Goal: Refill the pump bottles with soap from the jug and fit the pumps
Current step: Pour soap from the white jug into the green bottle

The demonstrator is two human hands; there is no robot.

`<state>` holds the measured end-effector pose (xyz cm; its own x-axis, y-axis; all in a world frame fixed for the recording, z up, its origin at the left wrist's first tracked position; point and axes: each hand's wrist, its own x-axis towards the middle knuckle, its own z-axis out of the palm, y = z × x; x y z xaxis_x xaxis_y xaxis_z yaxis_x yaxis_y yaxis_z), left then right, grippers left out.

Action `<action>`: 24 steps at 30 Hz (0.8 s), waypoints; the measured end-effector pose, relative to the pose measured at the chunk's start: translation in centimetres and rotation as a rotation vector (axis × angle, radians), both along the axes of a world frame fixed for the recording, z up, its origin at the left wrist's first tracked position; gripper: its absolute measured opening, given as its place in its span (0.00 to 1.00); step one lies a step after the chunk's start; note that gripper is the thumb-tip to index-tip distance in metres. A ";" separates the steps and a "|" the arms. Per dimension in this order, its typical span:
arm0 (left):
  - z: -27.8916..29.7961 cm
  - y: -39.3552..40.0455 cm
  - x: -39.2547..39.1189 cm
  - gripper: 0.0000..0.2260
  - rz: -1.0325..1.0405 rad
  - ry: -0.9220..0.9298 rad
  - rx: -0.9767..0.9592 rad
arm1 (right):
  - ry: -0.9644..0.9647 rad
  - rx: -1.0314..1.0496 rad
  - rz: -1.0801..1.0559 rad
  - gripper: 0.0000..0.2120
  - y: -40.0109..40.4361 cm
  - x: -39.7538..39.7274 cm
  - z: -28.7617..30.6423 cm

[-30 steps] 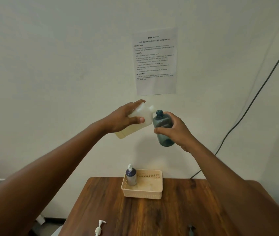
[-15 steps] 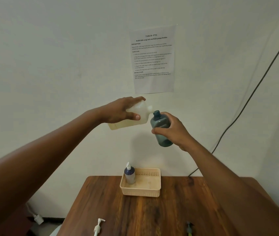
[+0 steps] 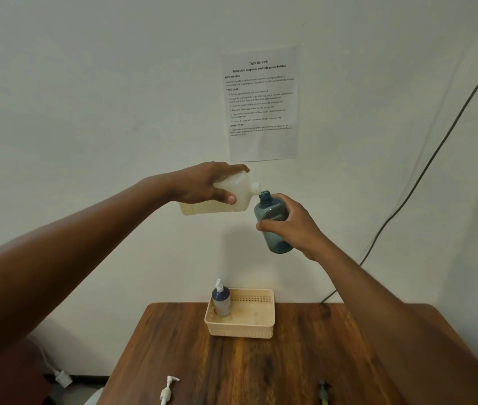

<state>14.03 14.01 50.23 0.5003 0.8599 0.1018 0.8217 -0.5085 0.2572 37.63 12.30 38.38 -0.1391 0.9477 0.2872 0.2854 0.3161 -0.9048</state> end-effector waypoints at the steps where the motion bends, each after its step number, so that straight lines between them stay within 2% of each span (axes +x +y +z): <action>1: 0.1 0.0 0.0 0.33 0.000 0.003 -0.001 | 0.000 0.000 -0.001 0.27 0.0 -0.1 0.0; 24: 1.5 1.2 -0.3 0.33 -0.056 0.092 -0.019 | 0.006 -0.020 -0.006 0.29 0.1 -0.8 -0.3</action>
<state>13.69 15.21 51.71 0.5543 0.8315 0.0372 0.8125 -0.5502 0.1925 36.79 12.40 38.03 -0.1316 0.9542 0.2686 0.2821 0.2958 -0.9127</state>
